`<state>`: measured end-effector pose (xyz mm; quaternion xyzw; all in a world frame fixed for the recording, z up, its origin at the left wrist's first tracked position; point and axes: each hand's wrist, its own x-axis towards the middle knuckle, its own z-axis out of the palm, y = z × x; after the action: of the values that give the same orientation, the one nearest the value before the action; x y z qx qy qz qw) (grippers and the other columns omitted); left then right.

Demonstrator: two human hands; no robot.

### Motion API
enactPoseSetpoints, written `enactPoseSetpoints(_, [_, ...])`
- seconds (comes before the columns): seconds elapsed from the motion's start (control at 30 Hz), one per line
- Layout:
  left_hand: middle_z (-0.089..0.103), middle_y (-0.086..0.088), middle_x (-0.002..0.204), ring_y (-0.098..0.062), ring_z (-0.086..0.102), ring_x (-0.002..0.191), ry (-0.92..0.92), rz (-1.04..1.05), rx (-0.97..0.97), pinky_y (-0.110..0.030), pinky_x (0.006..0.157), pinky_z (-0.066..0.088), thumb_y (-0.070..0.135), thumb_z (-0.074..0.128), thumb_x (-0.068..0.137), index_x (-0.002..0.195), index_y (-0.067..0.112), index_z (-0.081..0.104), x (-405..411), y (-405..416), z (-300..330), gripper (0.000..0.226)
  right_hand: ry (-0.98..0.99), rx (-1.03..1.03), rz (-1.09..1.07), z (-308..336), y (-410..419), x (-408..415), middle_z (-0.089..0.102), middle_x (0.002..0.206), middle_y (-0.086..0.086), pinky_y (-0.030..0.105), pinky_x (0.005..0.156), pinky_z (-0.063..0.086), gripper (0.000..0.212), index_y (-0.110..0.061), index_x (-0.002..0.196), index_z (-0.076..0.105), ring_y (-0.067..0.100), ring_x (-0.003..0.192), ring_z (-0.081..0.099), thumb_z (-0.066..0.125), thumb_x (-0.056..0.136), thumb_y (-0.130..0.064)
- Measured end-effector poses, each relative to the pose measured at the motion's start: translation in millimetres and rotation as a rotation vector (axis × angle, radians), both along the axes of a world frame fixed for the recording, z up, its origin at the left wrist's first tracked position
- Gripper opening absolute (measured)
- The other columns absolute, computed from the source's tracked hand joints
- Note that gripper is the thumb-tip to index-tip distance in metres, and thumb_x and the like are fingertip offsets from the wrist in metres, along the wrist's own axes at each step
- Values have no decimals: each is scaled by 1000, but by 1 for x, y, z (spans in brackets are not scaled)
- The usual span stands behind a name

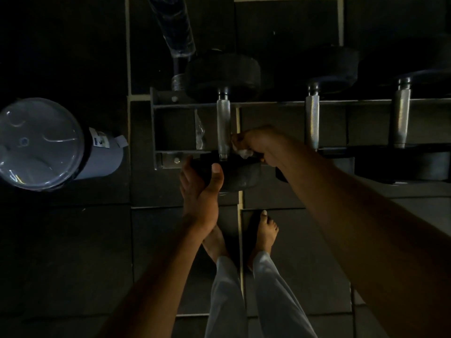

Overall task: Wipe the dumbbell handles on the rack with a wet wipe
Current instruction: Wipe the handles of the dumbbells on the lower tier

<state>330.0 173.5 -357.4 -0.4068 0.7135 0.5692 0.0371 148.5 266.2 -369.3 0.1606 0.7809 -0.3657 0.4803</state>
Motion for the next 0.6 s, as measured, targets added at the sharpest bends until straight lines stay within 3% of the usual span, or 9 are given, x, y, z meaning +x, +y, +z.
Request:
enactPoseSetpoints(0.2, [36, -3, 159, -27, 38, 145, -16, -8, -1, -60, 117, 42, 87, 50, 82, 164, 29, 26, 0, 0, 3, 103, 82, 95, 200, -4, 2, 3, 68, 120, 11, 30, 70, 47, 70, -7, 137, 58, 23, 107, 65, 83, 82, -43])
enactPoseSetpoints(0.33, [37, -2, 157, -26, 38, 143, -35, -14, 15, -59, 117, 40, 94, 46, 77, 164, 29, 27, 0, 0, 5, 110, 186, -47, 346, 24, 9, -4, 75, 96, 0, 29, 77, 57, 29, -16, 108, 76, 15, 91, 72, 78, 90, -38])
enactPoseSetpoints(0.4, [38, -3, 155, -26, 39, 141, -25, -7, 15, -57, 116, 40, 94, 46, 77, 162, 26, 30, 0, 1, 5, 109, 417, -143, 439, 48, 5, -8, 77, 93, -4, 27, 76, 58, 23, -21, 103, 79, 11, 87, 73, 73, 94, -41])
enactPoseSetpoints(0.5, [39, -4, 153, -25, 39, 140, -14, -3, 19, -56, 116, 40, 90, 45, 78, 160, 26, 32, 1, 2, 6, 105, 844, -132, 631, 64, -14, -15, 76, 103, -13, 30, 83, 57, 24, -32, 110, 76, 1, 92, 69, 66, 96, -49])
enactPoseSetpoints(0.6, [38, -4, 155, -25, 39, 140, -9, -5, 31, -51, 115, 40, 90, 45, 76, 162, 29, 30, 1, 2, 7, 106, 1112, 5, 896, 58, -33, -24, 74, 112, -10, 36, 85, 54, 27, -37, 120, 71, 11, 100, 67, 52, 104, -46])
